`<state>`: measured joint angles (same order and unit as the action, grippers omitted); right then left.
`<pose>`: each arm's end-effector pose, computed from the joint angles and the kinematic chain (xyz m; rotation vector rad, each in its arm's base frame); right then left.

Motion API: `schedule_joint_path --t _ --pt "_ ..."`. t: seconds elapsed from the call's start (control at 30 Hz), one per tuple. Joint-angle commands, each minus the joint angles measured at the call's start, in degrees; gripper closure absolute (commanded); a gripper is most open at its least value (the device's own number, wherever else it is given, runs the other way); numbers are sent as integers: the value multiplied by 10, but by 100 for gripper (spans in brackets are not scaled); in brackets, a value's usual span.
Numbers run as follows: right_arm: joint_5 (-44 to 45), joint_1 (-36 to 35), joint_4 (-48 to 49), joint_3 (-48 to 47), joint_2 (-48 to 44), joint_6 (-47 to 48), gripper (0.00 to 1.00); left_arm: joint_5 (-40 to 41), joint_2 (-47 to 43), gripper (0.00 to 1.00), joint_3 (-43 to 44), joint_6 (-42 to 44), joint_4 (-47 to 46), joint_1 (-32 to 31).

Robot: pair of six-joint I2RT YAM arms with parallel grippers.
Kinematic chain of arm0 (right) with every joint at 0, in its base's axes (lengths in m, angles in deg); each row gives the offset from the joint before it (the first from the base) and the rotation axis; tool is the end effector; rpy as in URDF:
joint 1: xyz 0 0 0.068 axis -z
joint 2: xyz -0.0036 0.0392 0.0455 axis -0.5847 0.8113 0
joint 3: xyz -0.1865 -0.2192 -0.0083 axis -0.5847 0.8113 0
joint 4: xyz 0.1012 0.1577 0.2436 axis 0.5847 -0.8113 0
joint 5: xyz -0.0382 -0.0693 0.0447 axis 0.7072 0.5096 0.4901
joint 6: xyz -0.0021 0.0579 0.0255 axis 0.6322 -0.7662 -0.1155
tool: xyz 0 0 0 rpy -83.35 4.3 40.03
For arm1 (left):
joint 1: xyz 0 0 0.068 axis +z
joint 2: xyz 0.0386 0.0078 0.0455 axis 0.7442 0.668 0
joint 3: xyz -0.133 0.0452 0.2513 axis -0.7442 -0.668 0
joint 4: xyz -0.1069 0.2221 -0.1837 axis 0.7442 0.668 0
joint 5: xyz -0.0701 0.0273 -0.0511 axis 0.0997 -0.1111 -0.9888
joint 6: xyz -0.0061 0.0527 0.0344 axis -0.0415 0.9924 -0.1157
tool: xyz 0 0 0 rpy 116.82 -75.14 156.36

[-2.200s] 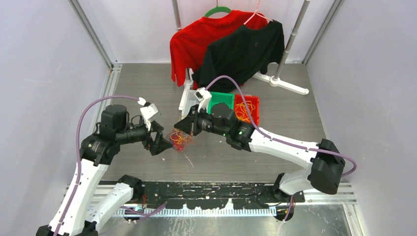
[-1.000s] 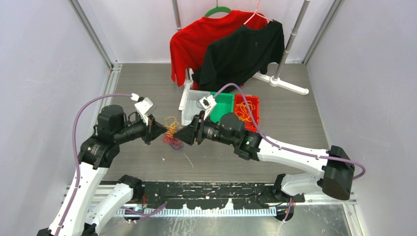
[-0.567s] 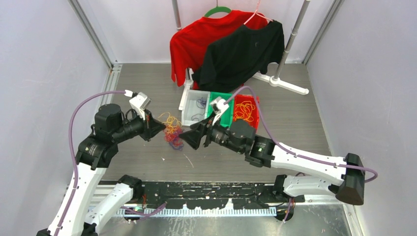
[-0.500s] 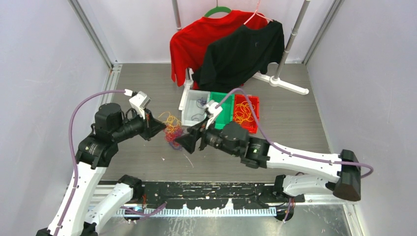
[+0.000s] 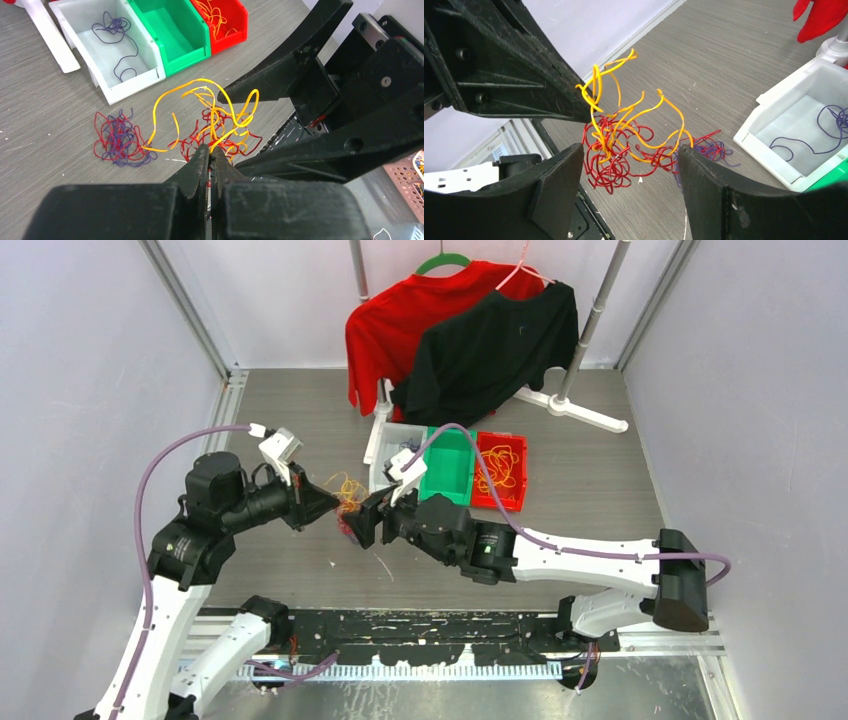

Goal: Untangle the cables

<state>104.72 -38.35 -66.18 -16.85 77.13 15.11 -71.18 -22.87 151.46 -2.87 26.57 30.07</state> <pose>0.1178 0.3467 0.3387 -0.5392 1.6806 0.8765 0.1524 -0.0767 0.4107 0.4978 1.9599 -0.8745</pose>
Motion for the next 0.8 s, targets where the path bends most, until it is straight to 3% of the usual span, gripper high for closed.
schedule_joint_path --t 0.0,0.57,0.77 --pt "26 1 79 18 -46 -9 28 -33 -9 100 18 -4 -2 -2" --pt "39 19 57 -41 17 -35 33 -106 -9 100 26 -30 5 -2" --pt "-29 40 96 -58 60 -72 36 -147 -5 100 28 -45 0 -2"
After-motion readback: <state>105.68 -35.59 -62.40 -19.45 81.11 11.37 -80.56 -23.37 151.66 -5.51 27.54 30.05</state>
